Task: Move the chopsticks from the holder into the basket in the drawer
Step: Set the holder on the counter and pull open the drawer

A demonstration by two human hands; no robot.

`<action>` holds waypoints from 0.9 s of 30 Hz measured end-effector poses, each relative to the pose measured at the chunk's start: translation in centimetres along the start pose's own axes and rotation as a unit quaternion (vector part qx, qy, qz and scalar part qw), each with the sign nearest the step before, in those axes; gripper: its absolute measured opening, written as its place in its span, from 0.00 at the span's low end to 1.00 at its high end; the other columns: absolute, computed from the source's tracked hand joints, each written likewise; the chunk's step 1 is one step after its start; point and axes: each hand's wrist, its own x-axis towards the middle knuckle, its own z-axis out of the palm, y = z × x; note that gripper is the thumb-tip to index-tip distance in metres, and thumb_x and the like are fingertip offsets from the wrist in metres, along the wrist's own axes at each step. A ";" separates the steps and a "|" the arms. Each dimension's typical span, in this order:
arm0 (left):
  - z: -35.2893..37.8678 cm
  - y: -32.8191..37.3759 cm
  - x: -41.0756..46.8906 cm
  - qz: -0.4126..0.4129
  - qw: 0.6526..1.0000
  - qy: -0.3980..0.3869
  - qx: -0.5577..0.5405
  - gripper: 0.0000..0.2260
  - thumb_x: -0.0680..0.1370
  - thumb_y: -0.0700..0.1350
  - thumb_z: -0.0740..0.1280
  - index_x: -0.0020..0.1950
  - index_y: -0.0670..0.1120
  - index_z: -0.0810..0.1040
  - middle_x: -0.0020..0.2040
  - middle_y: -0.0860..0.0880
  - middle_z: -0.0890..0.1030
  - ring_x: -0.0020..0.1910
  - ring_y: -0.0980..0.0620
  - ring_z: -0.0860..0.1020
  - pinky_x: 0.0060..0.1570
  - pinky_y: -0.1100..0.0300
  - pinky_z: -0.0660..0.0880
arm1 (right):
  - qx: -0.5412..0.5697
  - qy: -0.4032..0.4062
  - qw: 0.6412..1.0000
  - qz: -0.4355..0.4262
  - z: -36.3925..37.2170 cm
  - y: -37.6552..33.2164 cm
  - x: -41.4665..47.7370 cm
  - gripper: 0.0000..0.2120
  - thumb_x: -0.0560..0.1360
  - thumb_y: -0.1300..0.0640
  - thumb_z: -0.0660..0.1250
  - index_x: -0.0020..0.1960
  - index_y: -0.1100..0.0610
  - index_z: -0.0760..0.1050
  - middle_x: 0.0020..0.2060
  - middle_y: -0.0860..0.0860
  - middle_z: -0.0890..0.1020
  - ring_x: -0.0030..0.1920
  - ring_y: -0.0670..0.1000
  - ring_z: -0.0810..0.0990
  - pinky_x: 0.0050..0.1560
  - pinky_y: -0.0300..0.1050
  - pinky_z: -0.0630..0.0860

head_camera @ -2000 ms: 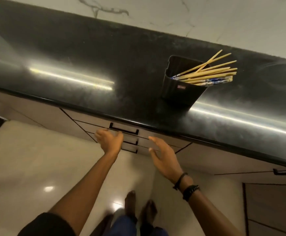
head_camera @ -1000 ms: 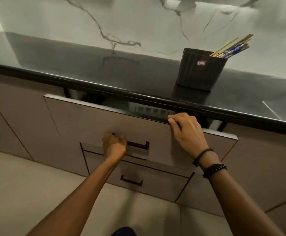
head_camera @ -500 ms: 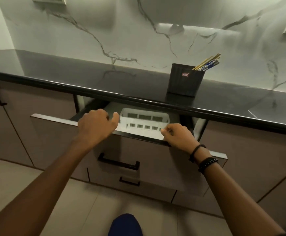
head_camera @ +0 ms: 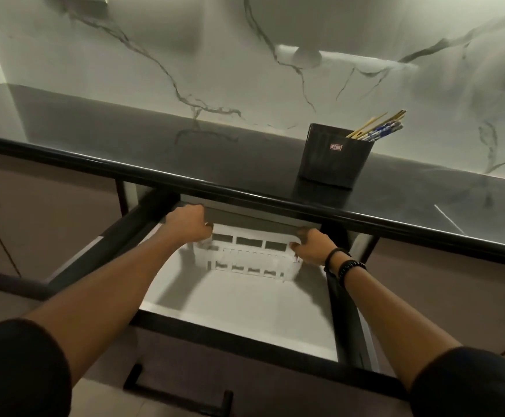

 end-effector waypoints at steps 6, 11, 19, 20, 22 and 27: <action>1.9 -2.5 0.0 -0.032 0.995 -0.093 0.003 0.12 0.79 0.46 0.65 0.59 0.43 0.71 0.43 0.48 0.74 0.36 0.53 0.75 0.30 0.63 0.71 | -0.011 -0.009 1.000 0.016 2.0 1.2 0.7 0.24 0.79 0.54 0.64 0.72 0.60 0.64 0.57 0.61 0.80 0.56 0.60 0.80 0.60 0.49 0.76; 1.7 -2.3 -0.5 -0.024 0.995 -0.101 -0.009 0.09 0.77 0.42 0.66 0.54 0.45 0.67 0.41 0.45 0.75 0.33 0.50 0.80 0.29 0.61 0.77 | 0.011 -0.017 0.999 0.039 1.4 1.7 0.2 0.17 0.75 0.63 0.68 0.62 0.66 0.73 0.48 0.62 0.83 0.48 0.60 0.84 0.52 0.53 0.82; 0.9 -2.1 -2.4 -0.025 0.991 -0.128 0.011 0.09 0.78 0.43 0.64 0.56 0.44 0.68 0.40 0.45 0.76 0.30 0.52 0.76 0.28 0.61 0.76 | -0.003 -0.038 0.999 0.015 1.7 1.6 -1.2 0.22 0.73 0.59 0.70 0.66 0.62 0.71 0.50 0.59 0.82 0.47 0.57 0.83 0.50 0.49 0.82; 0.8 -2.0 -2.7 -0.022 0.992 -0.125 0.018 0.09 0.79 0.44 0.64 0.56 0.44 0.69 0.41 0.46 0.75 0.33 0.52 0.76 0.29 0.62 0.74 | -0.020 -0.024 0.999 0.012 1.6 1.4 -1.4 0.22 0.73 0.57 0.71 0.65 0.62 0.71 0.52 0.58 0.81 0.47 0.55 0.81 0.49 0.47 0.81; 0.4 -1.8 -3.0 -0.009 0.995 -0.087 0.046 0.12 0.79 0.47 0.65 0.59 0.43 0.71 0.44 0.47 0.75 0.40 0.51 0.76 0.38 0.61 0.73 | -0.037 0.032 0.999 -0.005 0.8 0.9 -1.9 0.21 0.74 0.53 0.71 0.62 0.61 0.72 0.50 0.55 0.79 0.43 0.50 0.77 0.40 0.40 0.75; -1.5 -0.1 -3.0 0.099 0.978 0.174 -0.054 0.13 0.79 0.48 0.63 0.61 0.45 0.73 0.54 0.46 0.77 0.50 0.49 0.76 0.46 0.57 0.74 | 0.124 0.210 0.968 -0.064 -3.3 -1.8 -2.8 0.10 0.73 0.52 0.72 0.45 0.59 0.80 0.36 0.50 0.82 0.43 0.53 0.83 0.48 0.49 0.80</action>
